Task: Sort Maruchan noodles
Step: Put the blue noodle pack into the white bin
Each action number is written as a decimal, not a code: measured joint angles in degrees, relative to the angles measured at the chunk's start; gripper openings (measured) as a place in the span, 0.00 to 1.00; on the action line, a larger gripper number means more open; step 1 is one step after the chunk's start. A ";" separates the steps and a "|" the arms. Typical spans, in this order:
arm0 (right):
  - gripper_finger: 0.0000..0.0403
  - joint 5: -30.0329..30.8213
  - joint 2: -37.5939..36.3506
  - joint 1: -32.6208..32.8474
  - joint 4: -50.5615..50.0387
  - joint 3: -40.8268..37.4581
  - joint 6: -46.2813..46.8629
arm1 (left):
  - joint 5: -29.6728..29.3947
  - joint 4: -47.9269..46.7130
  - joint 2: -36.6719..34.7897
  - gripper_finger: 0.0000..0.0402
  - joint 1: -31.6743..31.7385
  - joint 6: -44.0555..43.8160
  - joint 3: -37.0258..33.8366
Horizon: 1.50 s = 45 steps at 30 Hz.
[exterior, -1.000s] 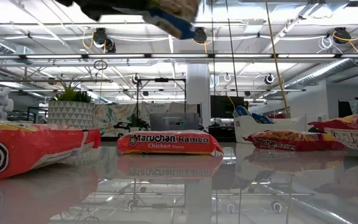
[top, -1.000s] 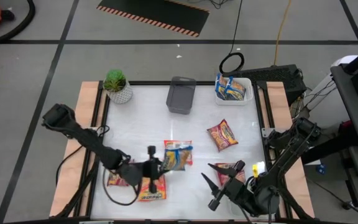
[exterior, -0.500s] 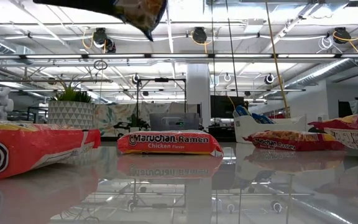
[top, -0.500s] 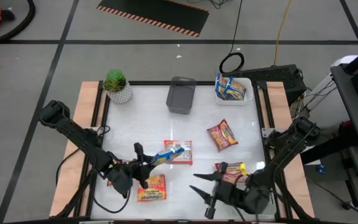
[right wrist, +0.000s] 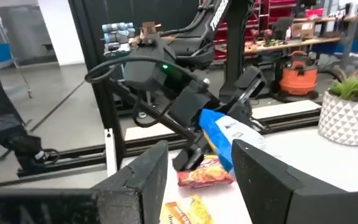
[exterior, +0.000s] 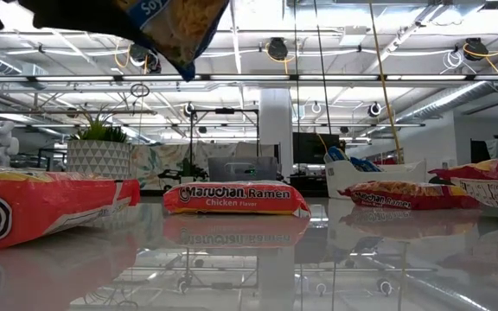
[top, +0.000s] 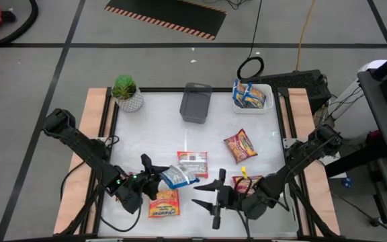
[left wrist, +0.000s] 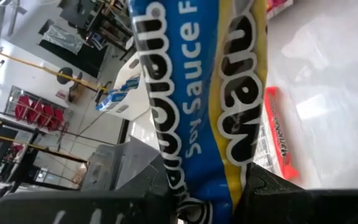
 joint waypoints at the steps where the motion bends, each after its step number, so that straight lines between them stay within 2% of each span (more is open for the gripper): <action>1: 0.42 0.01 0.00 0.00 0.03 0.00 -1.13 | 0.00 -0.04 0.00 0.20 -0.05 -0.06 0.00; 5: 0.42 0.00 0.00 0.02 -1.18 0.00 -4.90 | -0.09 -1.01 0.00 0.20 0.08 -0.79 0.00; 11: 0.42 -0.39 0.00 0.02 -9.79 0.00 -5.40 | -0.06 -1.14 0.00 0.20 0.54 -1.77 0.00; 15: 0.43 -1.21 0.46 0.02 -10.73 0.02 -11.24 | -0.06 -1.27 0.00 0.20 0.87 -2.16 0.00; 17: 0.44 0.50 1.56 0.02 -9.79 0.90 -15.12 | 0.13 -1.50 0.00 0.20 1.02 -2.55 0.00; 21: 0.48 6.64 6.30 -0.66 -11.81 6.21 -21.35 | 0.49 -2.21 0.01 0.20 1.67 -3.25 0.00; 26: 0.52 9.25 13.27 -2.26 -17.46 16.87 -25.91 | 1.12 -2.45 0.02 0.20 1.94 -4.35 0.00; 29: 0.54 12.25 15.48 -2.36 -23.33 22.16 -25.71 | 1.94 -2.94 0.02 0.20 1.84 -4.79 0.00; 31: 0.54 12.10 15.76 -2.52 -27.55 24.17 -23.43 | 1.99 -3.74 0.02 0.20 1.70 -5.34 0.00; 40: 0.54 4.56 16.05 -6.43 -34.60 25.40 -14.45 | 2.08 -4.31 0.04 0.20 1.68 -6.48 0.00; 45: 0.53 2.47 16.38 -8.61 -36.18 25.35 -14.02 | 2.58 -5.20 0.04 0.20 1.46 -6.65 0.00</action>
